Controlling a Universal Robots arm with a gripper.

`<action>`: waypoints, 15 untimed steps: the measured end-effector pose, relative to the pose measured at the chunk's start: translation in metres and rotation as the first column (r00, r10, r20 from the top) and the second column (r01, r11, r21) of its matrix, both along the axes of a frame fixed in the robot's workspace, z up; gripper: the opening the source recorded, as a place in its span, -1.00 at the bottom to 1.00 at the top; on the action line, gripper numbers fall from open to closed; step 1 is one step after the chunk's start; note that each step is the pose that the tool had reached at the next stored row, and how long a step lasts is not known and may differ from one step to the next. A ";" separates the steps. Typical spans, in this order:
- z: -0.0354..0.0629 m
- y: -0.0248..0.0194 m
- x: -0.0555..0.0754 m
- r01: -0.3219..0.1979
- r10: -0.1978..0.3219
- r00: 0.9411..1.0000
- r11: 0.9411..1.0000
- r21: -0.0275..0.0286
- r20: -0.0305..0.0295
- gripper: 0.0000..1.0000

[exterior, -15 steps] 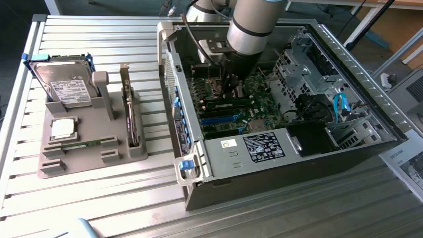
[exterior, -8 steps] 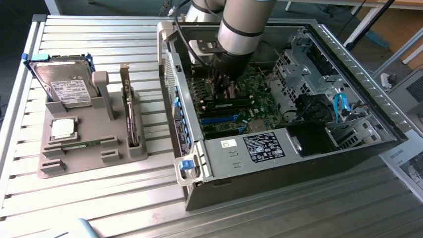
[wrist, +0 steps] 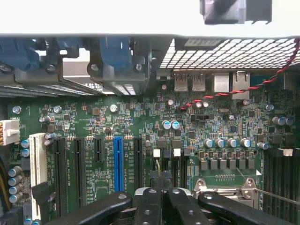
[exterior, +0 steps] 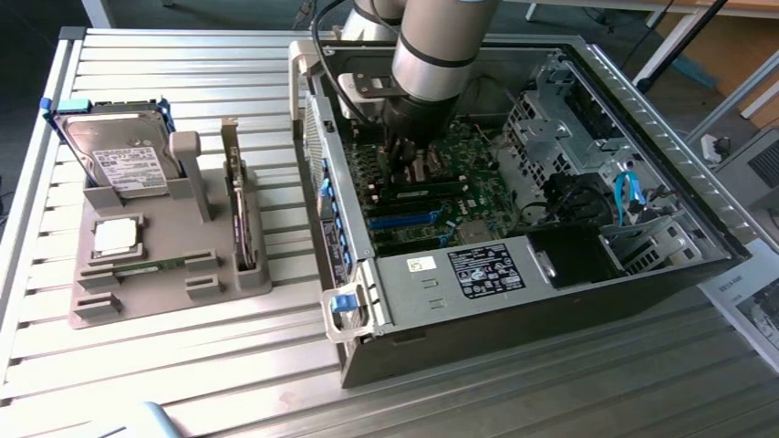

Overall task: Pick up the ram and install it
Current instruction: 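Press down the ram until it locks into place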

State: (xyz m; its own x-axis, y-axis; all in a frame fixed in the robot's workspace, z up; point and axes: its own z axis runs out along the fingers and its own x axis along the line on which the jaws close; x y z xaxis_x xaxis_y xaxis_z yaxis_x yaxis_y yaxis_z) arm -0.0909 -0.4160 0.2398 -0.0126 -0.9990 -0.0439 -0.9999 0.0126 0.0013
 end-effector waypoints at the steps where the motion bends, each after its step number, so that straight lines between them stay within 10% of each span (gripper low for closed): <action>1: 0.0000 0.0000 0.000 0.000 0.000 1.000 1.000 0.000 0.000 -0.80; 15: -0.0035 -0.0004 0.000 0.000 0.000 1.000 1.000 0.000 0.000 -0.80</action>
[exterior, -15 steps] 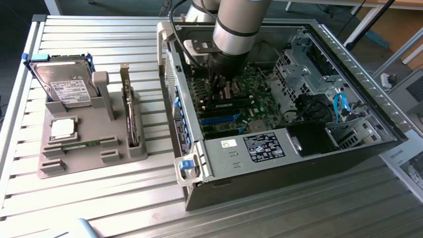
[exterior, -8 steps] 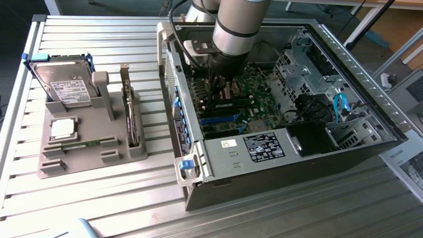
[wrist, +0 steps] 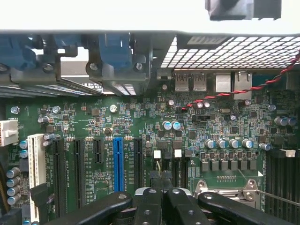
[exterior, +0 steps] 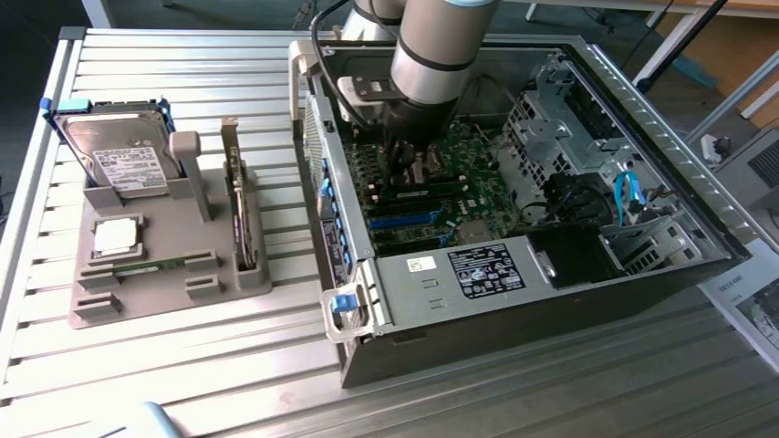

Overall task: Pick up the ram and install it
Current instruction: 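Press down the ram until it locks into place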

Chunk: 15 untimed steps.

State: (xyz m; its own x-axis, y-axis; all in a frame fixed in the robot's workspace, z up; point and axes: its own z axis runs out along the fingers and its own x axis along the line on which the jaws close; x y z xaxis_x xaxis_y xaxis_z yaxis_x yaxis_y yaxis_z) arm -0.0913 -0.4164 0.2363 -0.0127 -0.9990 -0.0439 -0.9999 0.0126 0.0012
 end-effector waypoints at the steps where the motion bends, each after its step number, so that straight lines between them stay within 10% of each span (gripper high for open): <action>1: -0.0003 -0.0001 0.000 0.000 0.000 1.000 1.000 0.000 0.000 -0.80; 15: -0.0037 -0.0002 0.000 0.000 0.000 1.000 1.000 0.000 0.000 -0.80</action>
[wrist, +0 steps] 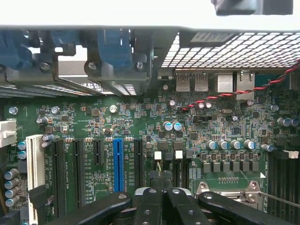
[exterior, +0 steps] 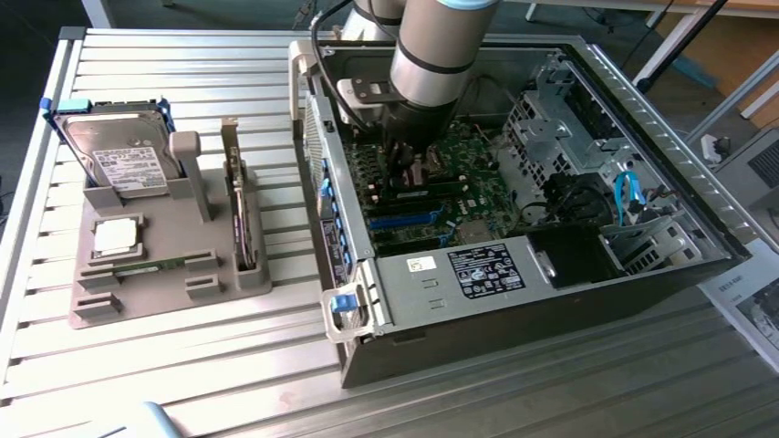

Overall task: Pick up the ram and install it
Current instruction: 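Press down the ram until it locks into place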

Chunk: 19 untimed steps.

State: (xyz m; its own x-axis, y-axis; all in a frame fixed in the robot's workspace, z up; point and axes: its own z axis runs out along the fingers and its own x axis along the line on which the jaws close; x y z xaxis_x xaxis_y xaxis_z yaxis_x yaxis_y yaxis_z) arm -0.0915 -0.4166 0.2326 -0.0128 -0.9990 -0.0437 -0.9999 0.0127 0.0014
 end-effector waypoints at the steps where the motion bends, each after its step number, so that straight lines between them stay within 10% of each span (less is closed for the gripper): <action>1: -0.0004 0.0000 0.000 0.000 0.000 1.000 1.000 0.000 0.000 -0.80; 19: -0.0028 0.0001 0.000 0.000 0.000 1.000 1.000 0.001 0.001 -0.80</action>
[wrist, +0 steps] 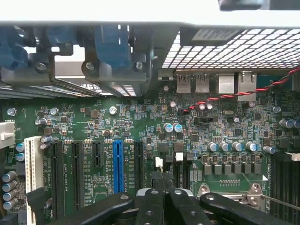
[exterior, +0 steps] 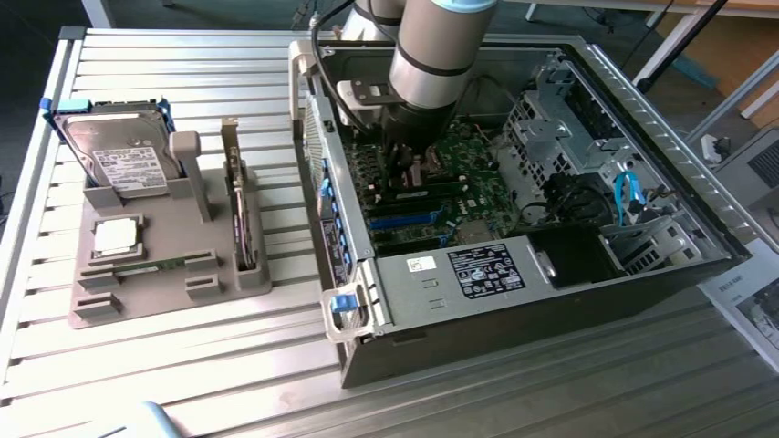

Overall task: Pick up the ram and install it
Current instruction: 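Press down the ram until it locks into place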

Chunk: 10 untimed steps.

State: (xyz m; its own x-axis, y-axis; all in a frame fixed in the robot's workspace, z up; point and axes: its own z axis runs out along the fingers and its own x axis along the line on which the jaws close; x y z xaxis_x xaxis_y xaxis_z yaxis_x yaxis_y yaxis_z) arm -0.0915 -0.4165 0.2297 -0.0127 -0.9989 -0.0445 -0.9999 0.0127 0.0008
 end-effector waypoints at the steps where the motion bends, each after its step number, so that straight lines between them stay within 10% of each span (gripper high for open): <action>1: 0.0011 0.0001 0.000 0.000 0.000 1.000 1.000 0.000 0.000 -0.80; 10: 0.0180 -0.0001 0.000 0.000 0.000 1.000 1.000 -0.002 -0.001 -0.80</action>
State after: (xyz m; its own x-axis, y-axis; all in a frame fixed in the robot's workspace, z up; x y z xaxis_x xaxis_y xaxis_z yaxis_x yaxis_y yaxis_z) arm -0.0915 -0.4166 0.2478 -0.0128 -0.9990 -0.0429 -0.9999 0.0127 0.0014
